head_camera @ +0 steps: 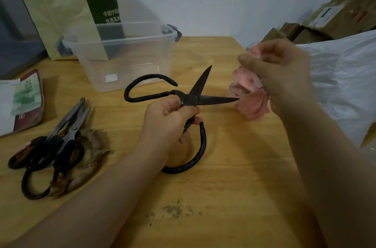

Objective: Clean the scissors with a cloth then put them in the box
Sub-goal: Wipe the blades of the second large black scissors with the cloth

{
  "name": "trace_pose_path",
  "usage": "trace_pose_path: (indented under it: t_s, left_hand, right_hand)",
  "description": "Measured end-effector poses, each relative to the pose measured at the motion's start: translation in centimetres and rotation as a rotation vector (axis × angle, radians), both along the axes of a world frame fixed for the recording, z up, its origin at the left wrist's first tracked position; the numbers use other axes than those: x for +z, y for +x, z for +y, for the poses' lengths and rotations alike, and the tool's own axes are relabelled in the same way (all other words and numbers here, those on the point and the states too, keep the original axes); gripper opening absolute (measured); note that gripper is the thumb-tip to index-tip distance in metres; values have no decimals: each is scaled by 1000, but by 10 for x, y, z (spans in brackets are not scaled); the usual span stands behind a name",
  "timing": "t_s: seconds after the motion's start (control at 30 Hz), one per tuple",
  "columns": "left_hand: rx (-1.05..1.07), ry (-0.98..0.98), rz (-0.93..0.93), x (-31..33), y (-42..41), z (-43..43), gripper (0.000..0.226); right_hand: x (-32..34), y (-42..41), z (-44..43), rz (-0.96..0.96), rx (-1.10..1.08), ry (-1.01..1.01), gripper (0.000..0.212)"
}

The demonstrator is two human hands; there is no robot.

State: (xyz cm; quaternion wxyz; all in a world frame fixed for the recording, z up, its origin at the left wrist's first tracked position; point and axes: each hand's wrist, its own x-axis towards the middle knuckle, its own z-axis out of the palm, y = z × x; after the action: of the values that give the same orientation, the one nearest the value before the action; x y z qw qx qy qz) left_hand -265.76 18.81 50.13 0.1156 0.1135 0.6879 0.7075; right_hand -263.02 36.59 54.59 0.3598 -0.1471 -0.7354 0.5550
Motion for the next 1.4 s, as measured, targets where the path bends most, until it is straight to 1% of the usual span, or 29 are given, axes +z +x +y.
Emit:
trace_pose_path:
  t_s: [0.03,0.07,0.1,0.13,0.17,0.2,0.27,0.33,0.5,0.6,0.67,0.73,0.8,0.87,0.93,1.0,1.07,1.1,1.17,1.27,1.3,1.4]
  left_hand:
    - [-3,1,-3,0,0,0,8]
    - [-5,8,1,-1,0,1,11]
    - [-6,16,11,-1,0,1,14]
    - [-7,23,27,-2,0,1,16]
    - [-9,29,40,-2,0,2,17]
    - [-9,35,49,-3,0,2,17]
    - [-2,51,52,-3,0,1,19]
    - [5,62,44,-4,-1,1,19]
    - [18,100,12,-4,-1,2,22]
    - [27,90,-7,-4,-1,2,23]
    - [33,76,-10,-4,-2,1,21]
    - [38,59,-6,-5,-3,0,19]
    - [39,52,-7,-5,-3,-1,17]
    - [38,52,-23,-4,-3,-1,18]
    - [57,41,-17,-4,-4,-1,20]
    - [70,38,11,-4,-6,0,23]
    - [74,32,25,-3,-6,0,23]
    - [75,22,32,-3,-5,0,23]
    - [72,12,58,-4,-5,0,25]
    - [54,18,101,-5,-5,1,33]
    - [42,17,117,-5,-5,1,34]
    - [23,-2,160,-5,-4,1,32]
  right_hand:
    - [0,1,-9,-20,57,66,16]
    - [-2,1,-18,-37,134,70,14]
    - [-5,0,-27,-54,206,49,15]
    - [-8,-2,-33,-64,250,84,19]
    - [-12,-5,-38,-77,260,192,23]
    - [-16,-7,-40,-109,261,346,25]
    - [-21,-12,-39,-183,280,600,26]
    - [-25,-15,-36,-210,291,700,25]
    - [-26,-16,-40,-187,306,649,14]
    - [-26,-16,-38,-240,341,698,12]
    - [-25,-15,-39,-246,362,757,10]
    - [-23,-12,-41,-267,400,772,7]
    - [-21,-10,-41,-359,442,785,6]
    - [-19,-8,-37,-495,444,854,2]
    - [-17,-7,-33,-559,340,915,4]
    - [-16,-7,-29,-485,154,881,8]
    - [-16,-7,-30,-334,38,785,9]
    - [-17,-8,-33,-267,47,729,9]
    - [-21,-11,-39,-186,139,673,10]
    - [-26,-12,-44,-166,260,656,14]
    - [-25,-12,-44,-169,283,678,12]
    - [-23,-14,-45,-183,285,829,12]
